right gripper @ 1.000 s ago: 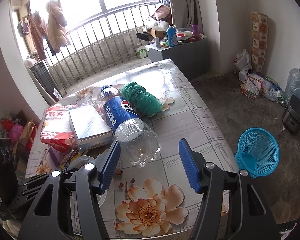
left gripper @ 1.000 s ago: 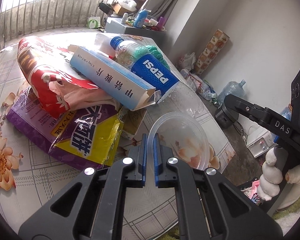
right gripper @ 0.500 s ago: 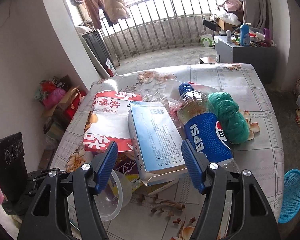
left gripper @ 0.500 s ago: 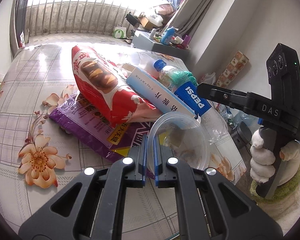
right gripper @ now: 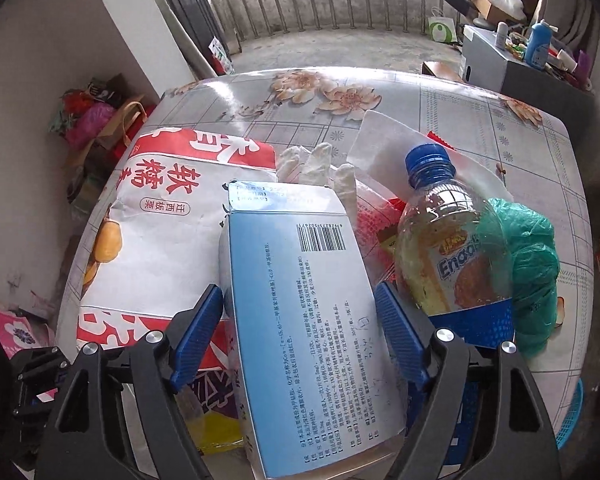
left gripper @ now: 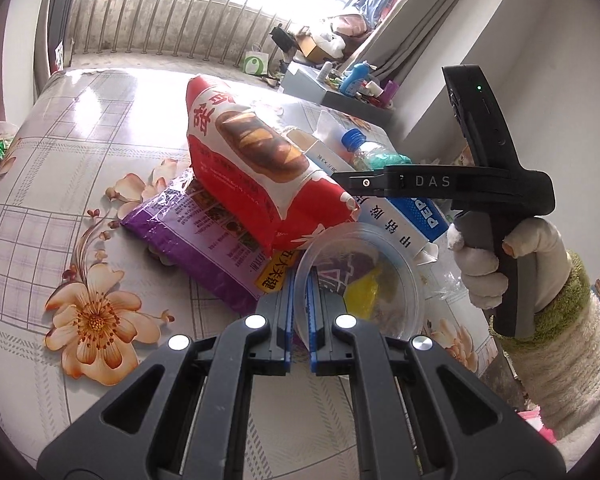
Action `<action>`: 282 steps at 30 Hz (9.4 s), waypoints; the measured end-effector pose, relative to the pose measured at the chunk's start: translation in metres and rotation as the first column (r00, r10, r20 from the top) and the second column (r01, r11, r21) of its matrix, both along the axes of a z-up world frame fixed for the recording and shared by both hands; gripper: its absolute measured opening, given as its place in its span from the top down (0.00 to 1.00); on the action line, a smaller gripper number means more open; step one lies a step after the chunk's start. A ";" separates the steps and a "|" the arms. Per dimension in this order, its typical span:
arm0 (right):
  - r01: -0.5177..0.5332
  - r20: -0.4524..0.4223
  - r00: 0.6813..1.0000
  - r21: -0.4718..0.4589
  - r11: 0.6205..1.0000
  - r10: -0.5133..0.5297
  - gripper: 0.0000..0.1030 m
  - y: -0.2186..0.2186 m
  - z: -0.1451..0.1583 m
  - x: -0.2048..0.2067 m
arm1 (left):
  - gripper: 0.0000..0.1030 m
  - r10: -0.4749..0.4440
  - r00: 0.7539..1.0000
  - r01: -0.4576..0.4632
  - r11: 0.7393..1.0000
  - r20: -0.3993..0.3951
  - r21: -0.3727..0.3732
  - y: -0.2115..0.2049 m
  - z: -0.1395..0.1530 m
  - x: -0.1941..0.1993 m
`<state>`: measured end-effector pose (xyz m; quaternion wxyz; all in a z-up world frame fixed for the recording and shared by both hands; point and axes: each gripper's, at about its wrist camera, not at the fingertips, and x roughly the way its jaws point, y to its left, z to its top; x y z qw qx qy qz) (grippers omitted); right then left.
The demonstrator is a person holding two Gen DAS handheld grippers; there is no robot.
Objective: Collect trash
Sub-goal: 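Grasp the blue-and-white medicine box with the right tool, then carry the bowl with the left tool while the right tool carries the box, dropping both into the blue basket, then move both open tools back over the table, then grasp the Pepsi bottle around its label with the right tool, then grasp the green plastic bag with the left tool, then carry the bag with the left tool while the right tool carries the bottle, releasing both into the basket, then move both open tools back over the table, then grasp the yellow Enaak snack packet with the left tool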
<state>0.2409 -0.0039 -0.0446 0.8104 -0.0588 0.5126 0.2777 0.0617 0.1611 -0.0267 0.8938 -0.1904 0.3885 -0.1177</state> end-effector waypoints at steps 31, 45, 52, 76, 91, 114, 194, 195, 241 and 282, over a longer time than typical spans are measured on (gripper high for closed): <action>0.103 0.156 0.977 0.257 0.961 -0.147 0.30 -0.070 0.076 -0.057 | 0.96 -0.039 0.998 0.037 0.998 0.046 0.049 -0.018 0.032 -0.035; 0.504 0.349 0.680 0.416 0.757 -0.645 0.30 -0.295 0.131 -0.175 | 0.96 -0.433 0.898 0.426 0.900 0.073 0.092 -0.187 0.108 0.049; 0.727 0.240 0.469 0.441 0.526 -0.850 0.29 -0.402 0.081 -0.204 | 0.96 -0.645 0.760 0.650 0.748 -0.085 0.133 -0.354 0.103 0.113; 0.937 -0.103 0.201 0.309 0.161 -0.974 0.20 -0.596 -0.131 -0.123 | 0.46 -0.677 0.673 0.729 0.676 -0.298 0.108 -0.597 -0.041 0.217; 0.792 0.440 0.324 0.359 0.495 -0.837 0.06 -0.437 0.030 -0.175 | 0.12 -0.571 0.747 0.564 0.815 0.341 0.130 -0.368 0.139 0.115; 0.231 0.123 0.955 0.273 0.934 -0.272 0.10 -0.165 0.028 -0.053 | 0.11 -0.143 0.966 0.129 0.989 0.214 0.076 -0.105 0.070 0.055; 0.464 -0.313 0.885 0.540 0.703 -0.344 0.44 -0.252 -0.064 -0.037 | 0.64 -0.153 0.979 0.147 0.988 -0.133 -0.053 -0.169 0.001 0.194; 0.469 -0.313 0.883 0.549 0.692 -0.350 0.44 -0.256 -0.064 -0.040 | 0.64 -0.157 0.981 0.152 0.987 -0.118 -0.047 -0.170 0.007 0.190; 0.920 -0.532 0.135 0.381 -0.094 -0.836 0.31 -0.583 -0.223 -0.176 | 0.34 -0.726 0.664 0.742 0.670 -0.181 0.033 -0.533 -0.032 0.192; 0.417 -0.156 0.908 0.437 0.797 -0.389 0.46 -0.196 -0.020 -0.007 | 0.59 -0.040 0.986 0.019 0.992 -0.163 -0.128 -0.102 -0.006 0.173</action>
